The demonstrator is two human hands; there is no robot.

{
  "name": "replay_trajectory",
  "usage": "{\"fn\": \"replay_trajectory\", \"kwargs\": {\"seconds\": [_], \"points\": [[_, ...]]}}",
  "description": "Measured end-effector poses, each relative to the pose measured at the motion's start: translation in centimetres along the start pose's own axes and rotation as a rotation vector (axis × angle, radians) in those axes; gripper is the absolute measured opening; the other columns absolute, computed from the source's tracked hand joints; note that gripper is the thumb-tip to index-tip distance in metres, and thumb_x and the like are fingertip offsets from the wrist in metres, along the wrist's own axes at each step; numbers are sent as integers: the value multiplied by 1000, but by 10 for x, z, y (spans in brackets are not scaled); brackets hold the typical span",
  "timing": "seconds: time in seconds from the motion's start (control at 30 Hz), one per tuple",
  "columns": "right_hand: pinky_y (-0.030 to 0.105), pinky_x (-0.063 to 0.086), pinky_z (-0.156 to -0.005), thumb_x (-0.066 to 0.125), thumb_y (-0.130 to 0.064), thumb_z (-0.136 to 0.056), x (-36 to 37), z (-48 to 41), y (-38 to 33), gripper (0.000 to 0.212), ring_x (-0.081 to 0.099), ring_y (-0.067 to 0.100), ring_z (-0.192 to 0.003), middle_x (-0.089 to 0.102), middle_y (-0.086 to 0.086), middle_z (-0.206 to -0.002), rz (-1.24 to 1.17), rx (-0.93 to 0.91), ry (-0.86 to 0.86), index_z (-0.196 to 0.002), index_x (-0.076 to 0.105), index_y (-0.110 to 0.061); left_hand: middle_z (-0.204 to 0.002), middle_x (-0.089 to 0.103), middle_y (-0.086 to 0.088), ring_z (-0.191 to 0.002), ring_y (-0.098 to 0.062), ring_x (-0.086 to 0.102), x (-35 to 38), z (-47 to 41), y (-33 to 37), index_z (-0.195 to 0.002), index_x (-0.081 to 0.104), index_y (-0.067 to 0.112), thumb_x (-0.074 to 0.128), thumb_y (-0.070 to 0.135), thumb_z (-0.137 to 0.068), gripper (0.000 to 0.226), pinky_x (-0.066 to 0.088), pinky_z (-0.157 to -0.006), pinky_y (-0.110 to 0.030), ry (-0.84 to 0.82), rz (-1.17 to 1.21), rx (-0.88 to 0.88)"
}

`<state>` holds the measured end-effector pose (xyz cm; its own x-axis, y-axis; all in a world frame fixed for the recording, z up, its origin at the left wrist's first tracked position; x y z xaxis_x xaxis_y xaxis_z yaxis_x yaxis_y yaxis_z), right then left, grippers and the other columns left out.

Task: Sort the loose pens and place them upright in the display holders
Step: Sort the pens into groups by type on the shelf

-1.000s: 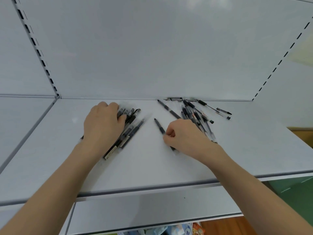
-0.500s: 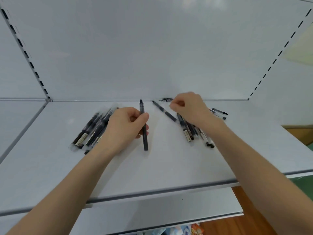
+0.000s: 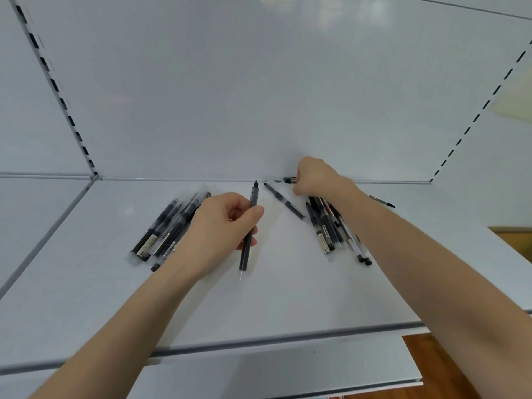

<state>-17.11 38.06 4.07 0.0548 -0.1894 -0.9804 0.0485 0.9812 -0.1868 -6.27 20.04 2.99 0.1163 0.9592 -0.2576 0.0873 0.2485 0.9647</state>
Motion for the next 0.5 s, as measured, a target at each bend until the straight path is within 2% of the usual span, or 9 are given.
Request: {"fn": "replay_trajectory", "kwargs": {"seconds": [0.1,0.13,0.2,0.23,0.33,0.4,0.5], "points": [[26,24,-46,52,-3,-79,-4,7,1,35,31,20,-53,30,5,-55,-75,-11,5,-53,30,-11,-61,62,-1,-49,-9,63,1,1,1,-72,58,10,59,21,-87,19,52,-51,-18,-5,-16,9],[26,26,-48,51,-3,-80,-7,10,2,31,31,20,-53,34,8,-55,-133,-24,26,-53,36,-7,-61,62,0,-49,-8,63,0,1,1,-73,59,9,59,21,-87,18,53,-52,-19,-3,-17,10],[25,31,-56,49,-3,-81,-16,19,4,20,35,17,-55,45,15,-62,-312,-61,67,-66,56,8,-60,62,1,-51,-9,64,-1,3,1,-73,60,10,59,22,-86,18,54,-55,-23,3,-17,9],[27,32,-57,48,-2,-82,-21,25,5,19,36,14,-55,45,14,-66,-440,-85,78,-74,59,11,-59,62,2,-51,-10,64,-2,3,1,-73,60,10,59,22,-86,18,55,-57,-25,6,-13,8],[20,42,-62,51,-7,-90,-32,49,4,14,45,9,-63,51,3,-79,-817,-117,13,-93,63,0,-56,62,4,-52,-10,65,-3,4,3,-71,60,11,59,22,-86,18,56,-62,-31,12,5,10],[17,45,-63,54,-11,-91,-31,63,3,9,50,5,-66,57,-3,-91,-1007,-134,-72,-93,63,-10,-57,62,4,-53,-10,65,-2,6,5,-71,60,12,59,22,-86,18,56,-63,-32,6,14,15],[15,45,-60,52,-11,-92,-25,78,3,11,51,4,-69,56,-3,-85,-1208,-154,-141,-91,62,-15,-56,62,4,-53,-10,65,-1,8,9,-71,60,13,59,22,-86,18,57,-64,-32,2,28,28]]}}
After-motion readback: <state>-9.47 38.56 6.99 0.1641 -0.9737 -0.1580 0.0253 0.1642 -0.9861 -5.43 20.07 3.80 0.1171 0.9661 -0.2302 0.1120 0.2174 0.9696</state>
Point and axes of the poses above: each hand's wrist, its own z-axis away from the middle knuckle, its own x-axis out of the palm, y = z × x, the point moved 1 cm from there along -z, towards the middle knuckle
